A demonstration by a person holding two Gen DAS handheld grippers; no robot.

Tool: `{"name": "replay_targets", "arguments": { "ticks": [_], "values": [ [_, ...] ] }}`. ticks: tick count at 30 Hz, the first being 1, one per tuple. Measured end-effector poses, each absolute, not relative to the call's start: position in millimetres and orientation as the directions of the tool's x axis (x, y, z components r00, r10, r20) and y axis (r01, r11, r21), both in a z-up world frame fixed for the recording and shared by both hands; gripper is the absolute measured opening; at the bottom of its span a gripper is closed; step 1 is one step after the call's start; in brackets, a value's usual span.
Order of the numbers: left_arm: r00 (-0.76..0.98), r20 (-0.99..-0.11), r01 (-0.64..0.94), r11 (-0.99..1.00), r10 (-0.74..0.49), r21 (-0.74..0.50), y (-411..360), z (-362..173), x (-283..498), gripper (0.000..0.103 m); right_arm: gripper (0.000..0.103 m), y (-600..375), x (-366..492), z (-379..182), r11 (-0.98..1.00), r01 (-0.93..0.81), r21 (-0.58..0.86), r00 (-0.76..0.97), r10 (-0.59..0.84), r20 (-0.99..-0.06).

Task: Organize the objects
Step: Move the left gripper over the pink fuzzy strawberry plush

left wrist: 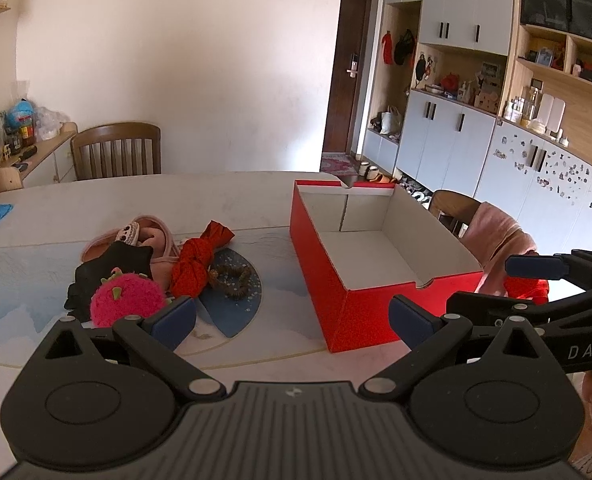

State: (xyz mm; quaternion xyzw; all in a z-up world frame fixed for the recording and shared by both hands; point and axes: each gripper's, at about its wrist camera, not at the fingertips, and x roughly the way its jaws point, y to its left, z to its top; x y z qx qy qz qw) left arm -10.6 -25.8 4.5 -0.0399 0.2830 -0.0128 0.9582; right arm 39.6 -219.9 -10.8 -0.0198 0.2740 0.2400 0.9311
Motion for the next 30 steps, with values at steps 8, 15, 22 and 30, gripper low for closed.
{"name": "replay_targets", "arguments": {
  "ticks": [8,15,22,30],
  "values": [
    [0.826,-0.558,0.024,0.995,-0.076,-0.100,-18,-3,13,0.103,0.099,-211,61,-14,0.890,-0.447,0.092,0.726,0.421,-0.545],
    [0.817,-0.573,0.016,0.996,-0.066,-0.092,-1,-10,36,0.103,0.098,-206,85,-19,0.911,-0.402,0.099,0.729,0.383,-0.568],
    [0.789,-0.613,-0.128,0.989,0.053,-0.080,53,-28,62,0.103,0.098,-206,103,-24,0.937,-0.337,0.094,0.738,0.325,-0.591],
    [0.752,-0.646,-0.182,0.983,0.134,-0.008,95,-54,87,0.103,0.098,-201,121,-26,0.958,-0.278,0.073,0.754,0.264,-0.602]
  ]
}}
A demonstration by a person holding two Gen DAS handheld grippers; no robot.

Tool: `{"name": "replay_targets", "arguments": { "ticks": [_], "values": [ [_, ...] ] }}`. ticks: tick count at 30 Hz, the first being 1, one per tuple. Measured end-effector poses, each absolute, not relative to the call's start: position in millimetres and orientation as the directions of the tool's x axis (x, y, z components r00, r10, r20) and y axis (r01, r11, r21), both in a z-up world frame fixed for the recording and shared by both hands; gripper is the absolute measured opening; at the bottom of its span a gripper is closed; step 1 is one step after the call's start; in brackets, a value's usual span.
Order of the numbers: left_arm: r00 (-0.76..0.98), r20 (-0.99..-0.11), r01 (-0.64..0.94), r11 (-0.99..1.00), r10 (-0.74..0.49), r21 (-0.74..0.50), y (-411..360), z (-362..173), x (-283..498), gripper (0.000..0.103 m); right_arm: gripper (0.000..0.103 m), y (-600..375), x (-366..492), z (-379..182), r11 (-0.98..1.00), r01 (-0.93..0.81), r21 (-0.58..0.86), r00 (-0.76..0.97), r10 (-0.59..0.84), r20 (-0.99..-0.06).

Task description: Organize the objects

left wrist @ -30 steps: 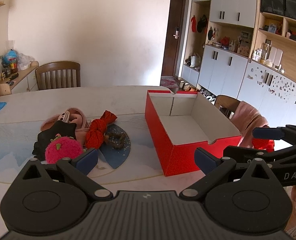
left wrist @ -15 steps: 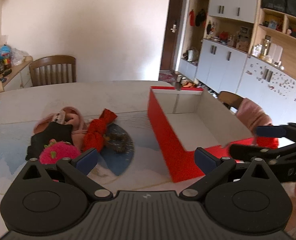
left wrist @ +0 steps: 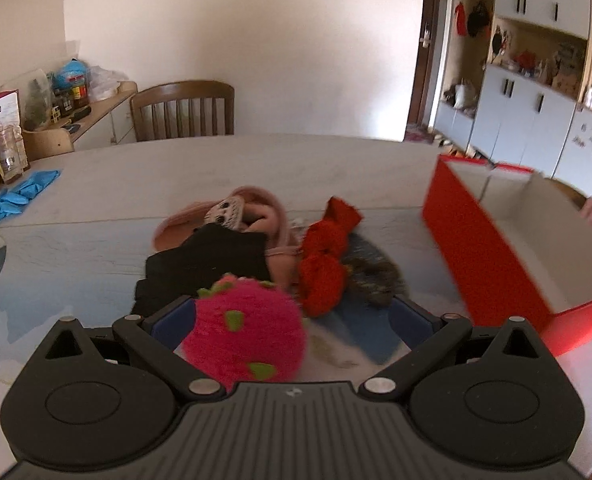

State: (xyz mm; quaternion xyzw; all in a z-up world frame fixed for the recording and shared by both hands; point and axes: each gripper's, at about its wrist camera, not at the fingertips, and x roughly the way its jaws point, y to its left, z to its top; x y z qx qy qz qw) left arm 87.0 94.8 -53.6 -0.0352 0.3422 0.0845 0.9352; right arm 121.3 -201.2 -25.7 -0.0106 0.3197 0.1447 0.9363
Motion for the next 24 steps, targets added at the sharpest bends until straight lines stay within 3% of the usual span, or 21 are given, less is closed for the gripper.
{"name": "replay_targets", "arguments": {
  "ticks": [15,24],
  "values": [
    [0.678,-0.722,-0.140,0.988,0.140,0.060,125,-105,125,0.103,0.095,-236,173,-43,0.993,-0.102,-0.054,0.760,0.043,-0.649],
    [0.662,-0.722,-0.192,0.976,0.203,0.099,121,-113,126,0.100,0.079,-270,213,-63,0.992,-0.103,-0.068,0.709,0.025,-0.705]
  ]
}}
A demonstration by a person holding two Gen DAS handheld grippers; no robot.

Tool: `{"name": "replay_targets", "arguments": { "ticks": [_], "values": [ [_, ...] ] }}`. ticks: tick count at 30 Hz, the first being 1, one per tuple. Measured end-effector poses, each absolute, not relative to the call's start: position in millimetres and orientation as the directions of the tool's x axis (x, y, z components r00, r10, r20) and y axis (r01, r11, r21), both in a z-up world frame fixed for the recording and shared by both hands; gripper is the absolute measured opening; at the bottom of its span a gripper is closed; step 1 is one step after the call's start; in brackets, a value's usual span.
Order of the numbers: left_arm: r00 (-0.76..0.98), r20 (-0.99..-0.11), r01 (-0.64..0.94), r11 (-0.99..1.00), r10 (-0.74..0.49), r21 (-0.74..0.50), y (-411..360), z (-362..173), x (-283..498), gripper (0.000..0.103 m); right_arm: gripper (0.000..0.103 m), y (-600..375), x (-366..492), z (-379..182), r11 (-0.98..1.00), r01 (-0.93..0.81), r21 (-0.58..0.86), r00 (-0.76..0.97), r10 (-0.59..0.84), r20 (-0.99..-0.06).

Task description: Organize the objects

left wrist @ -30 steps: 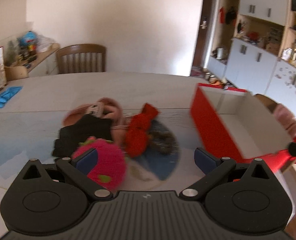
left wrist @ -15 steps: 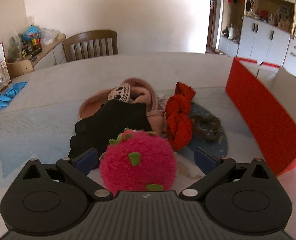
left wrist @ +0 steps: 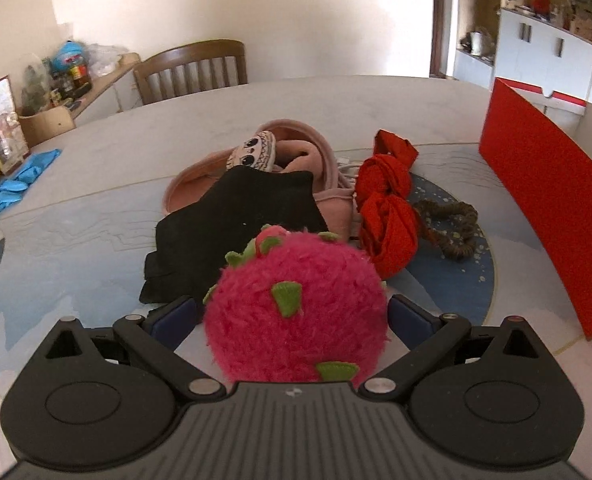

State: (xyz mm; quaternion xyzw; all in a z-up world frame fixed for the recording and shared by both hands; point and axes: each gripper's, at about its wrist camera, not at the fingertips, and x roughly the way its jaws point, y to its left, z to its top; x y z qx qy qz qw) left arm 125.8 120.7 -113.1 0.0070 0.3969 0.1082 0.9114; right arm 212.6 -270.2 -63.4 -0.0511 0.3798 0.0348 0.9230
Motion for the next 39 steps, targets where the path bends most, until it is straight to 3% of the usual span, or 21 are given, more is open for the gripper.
{"name": "replay_targets", "arguments": {
  "ticks": [5,7,14,21,31,39],
  "values": [
    [0.654,-0.718,-0.217,0.968,0.239,0.125,113,-114,128,0.092,0.067,-279,228,-71,0.990,-0.132,-0.049,0.677,0.054,-0.734],
    [0.656,-0.711,-0.224,0.965,0.253,0.136,111,-113,127,0.088,0.051,-281,234,-75,0.989,-0.144,-0.029,0.654,0.073,-0.753],
    [0.661,-0.693,-0.237,0.956,0.288,0.171,102,-113,125,0.077,0.021,-289,243,-81,0.984,-0.177,0.016,0.619,0.124,-0.776],
    [0.664,-0.685,-0.255,0.952,0.301,0.172,97,-108,120,0.069,0.002,-298,250,-86,0.984,-0.175,0.027,0.611,0.129,-0.781],
    [0.683,-0.674,-0.256,0.957,0.281,0.139,88,-84,113,0.062,0.002,-300,250,-87,0.981,-0.194,0.014,0.611,0.133,-0.780],
    [0.752,-0.643,-0.123,0.989,0.144,0.079,48,-25,126,0.062,0.002,-301,254,-87,0.981,-0.194,0.027,0.602,0.140,-0.786]
  ]
}}
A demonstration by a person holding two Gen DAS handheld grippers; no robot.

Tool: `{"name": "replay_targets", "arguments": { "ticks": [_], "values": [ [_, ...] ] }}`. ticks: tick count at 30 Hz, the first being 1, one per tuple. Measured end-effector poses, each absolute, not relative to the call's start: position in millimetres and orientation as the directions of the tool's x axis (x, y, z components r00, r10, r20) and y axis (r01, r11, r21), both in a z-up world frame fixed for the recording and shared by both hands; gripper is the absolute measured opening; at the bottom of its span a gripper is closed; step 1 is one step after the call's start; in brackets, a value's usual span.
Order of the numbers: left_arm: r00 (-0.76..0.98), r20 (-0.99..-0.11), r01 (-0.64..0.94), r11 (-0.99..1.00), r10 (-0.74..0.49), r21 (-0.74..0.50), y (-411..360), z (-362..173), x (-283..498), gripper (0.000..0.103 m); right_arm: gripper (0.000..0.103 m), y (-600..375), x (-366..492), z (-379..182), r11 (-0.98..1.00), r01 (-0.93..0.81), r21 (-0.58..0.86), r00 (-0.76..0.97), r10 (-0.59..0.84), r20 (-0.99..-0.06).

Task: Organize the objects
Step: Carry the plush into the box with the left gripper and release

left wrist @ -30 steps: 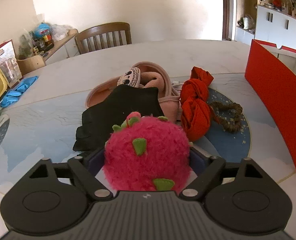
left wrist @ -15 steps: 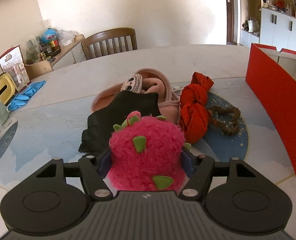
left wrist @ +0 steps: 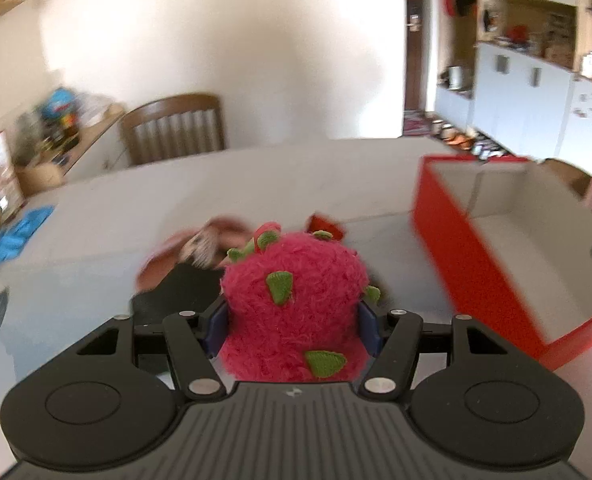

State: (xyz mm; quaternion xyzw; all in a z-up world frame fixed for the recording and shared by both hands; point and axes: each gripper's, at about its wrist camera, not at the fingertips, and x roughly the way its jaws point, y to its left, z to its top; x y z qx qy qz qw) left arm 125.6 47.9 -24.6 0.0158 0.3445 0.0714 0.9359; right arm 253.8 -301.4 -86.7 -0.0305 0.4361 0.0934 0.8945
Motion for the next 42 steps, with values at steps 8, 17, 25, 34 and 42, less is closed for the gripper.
{"name": "replay_targets", "arguments": {
  "ticks": [8,17,25,34,42],
  "values": [
    [0.782,-0.621,0.087,0.996,-0.052,0.025,-8,20,165,0.062,0.002,-301,255,-87,0.979,-0.200,0.026,0.597,0.143,-0.789],
    [0.756,-0.620,0.265,0.964,-0.212,-0.007,-72,34,229,0.062,0.002,-301,256,-87,0.979,-0.204,0.026,0.591,0.144,-0.793],
    [0.670,-0.692,0.365,0.931,-0.268,-0.008,-121,7,281,0.062,0.002,-301,259,-89,0.975,-0.222,0.019,0.584,0.148,-0.798],
    [0.546,-0.819,0.399,0.914,-0.177,0.068,-153,-61,323,0.062,0.002,-300,263,-90,0.974,-0.228,0.016,0.576,0.148,-0.804],
    [0.459,-0.880,0.424,0.900,-0.122,0.097,-156,-96,334,0.064,0.002,-298,265,-89,0.973,-0.230,0.018,0.571,0.149,-0.807]
  ]
}}
